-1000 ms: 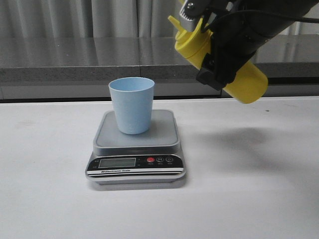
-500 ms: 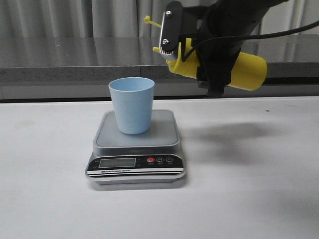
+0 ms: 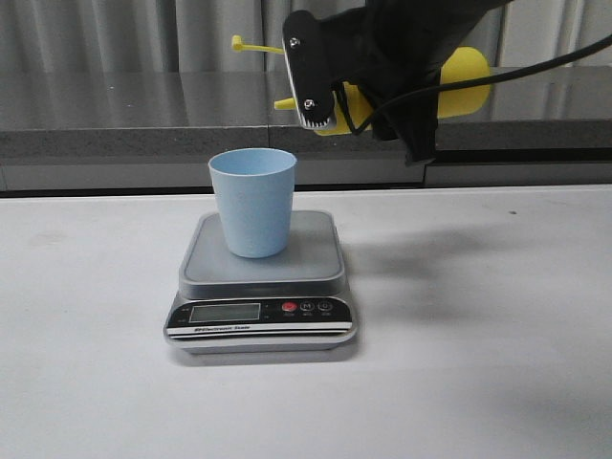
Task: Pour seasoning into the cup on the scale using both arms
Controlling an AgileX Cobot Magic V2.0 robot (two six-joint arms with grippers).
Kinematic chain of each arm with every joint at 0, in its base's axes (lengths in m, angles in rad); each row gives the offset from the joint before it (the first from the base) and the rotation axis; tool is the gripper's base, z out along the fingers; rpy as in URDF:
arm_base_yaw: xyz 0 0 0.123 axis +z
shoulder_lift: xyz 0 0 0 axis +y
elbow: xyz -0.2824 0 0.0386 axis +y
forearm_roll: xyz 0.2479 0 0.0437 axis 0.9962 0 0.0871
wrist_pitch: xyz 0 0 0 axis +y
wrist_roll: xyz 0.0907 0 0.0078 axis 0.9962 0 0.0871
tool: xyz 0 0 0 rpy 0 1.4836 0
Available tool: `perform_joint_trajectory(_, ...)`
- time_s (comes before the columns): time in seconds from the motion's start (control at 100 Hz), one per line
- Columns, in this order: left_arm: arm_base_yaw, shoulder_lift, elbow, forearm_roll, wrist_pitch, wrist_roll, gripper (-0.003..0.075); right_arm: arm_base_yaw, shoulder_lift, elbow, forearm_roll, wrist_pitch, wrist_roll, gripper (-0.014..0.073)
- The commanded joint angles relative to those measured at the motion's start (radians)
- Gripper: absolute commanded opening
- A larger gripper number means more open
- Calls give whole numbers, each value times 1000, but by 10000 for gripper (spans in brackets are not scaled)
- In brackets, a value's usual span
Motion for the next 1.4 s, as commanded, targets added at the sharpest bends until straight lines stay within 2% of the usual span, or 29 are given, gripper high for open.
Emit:
perform_joint_trajectory(0.0,5,13,-26,1,-78,-6,-20,12,-49,-33,-113,37,0,244)
perform_joint_trajectory(0.23,5,13,-26,1,-78,-6,-20,24,-48,-14,-265,44,0,244)
perform_joint_trajectory(0.47,5,13,-26,1,-78,-6,-20,24,-48,28,-255,50,5,244)
perform_joint_trajectory(0.63,5,13,-26,1,-78,-6,-20,24,-58,27,-135,53,55,244)
perform_joint_trajectory(0.77,5,13,-26,1,-78,-6,-20,9,-80,22,31,22,102,237)
perform_joint_trajectory(0.98,5,13,-26,1,-78,-6,-20,-37,-147,23,341,-122,107,141)
perform_joint_trajectory(1.39,5,13,-26,1,-78,-6,-20,-167,-220,96,845,-372,107,141)
